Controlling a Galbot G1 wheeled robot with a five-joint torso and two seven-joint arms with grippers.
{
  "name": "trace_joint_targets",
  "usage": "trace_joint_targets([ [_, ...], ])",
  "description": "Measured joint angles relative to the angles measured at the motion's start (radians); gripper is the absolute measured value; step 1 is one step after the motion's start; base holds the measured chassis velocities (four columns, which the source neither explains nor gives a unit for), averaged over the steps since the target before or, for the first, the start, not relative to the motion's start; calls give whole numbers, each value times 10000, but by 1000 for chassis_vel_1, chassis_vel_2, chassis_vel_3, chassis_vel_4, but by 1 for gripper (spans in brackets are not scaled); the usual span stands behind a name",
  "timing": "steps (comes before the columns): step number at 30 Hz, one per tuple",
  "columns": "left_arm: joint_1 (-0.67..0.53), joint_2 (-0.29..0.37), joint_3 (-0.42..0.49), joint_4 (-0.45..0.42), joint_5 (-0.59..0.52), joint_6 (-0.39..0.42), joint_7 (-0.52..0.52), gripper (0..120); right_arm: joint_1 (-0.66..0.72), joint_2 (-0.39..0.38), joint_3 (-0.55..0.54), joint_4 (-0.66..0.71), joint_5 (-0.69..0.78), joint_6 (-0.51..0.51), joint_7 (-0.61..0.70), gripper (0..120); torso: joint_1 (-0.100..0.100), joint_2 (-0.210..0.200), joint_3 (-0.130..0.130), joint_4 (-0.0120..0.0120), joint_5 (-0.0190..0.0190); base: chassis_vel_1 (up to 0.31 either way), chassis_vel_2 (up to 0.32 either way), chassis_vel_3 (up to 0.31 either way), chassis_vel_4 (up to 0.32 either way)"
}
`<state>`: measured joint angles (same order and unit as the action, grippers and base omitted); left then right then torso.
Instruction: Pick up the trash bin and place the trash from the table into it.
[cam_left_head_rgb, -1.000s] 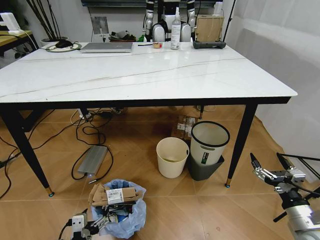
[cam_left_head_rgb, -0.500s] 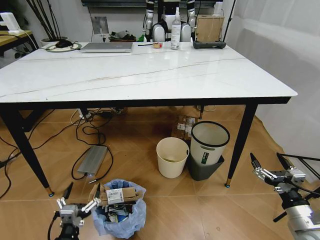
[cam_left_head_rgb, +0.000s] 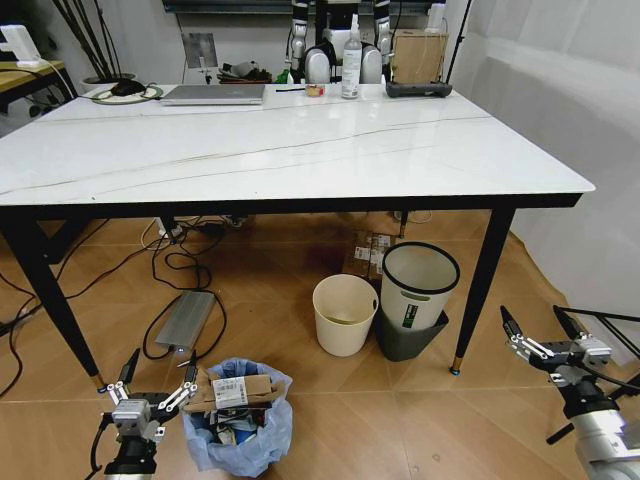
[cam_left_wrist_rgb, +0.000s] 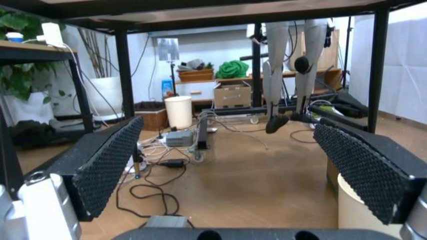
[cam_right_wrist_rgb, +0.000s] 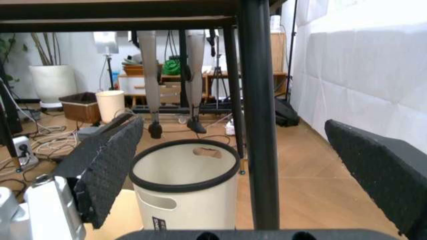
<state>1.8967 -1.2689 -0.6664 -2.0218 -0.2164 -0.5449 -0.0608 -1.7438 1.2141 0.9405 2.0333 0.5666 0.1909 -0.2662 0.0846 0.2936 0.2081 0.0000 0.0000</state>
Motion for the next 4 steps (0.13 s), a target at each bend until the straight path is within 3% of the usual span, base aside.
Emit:
trace_joint_targets([
  [4,2,2,1,1,-8,21,0,100,0,0,0,0,0,-1,0,100,0,0,0,0,0,0,0,0,0],
])
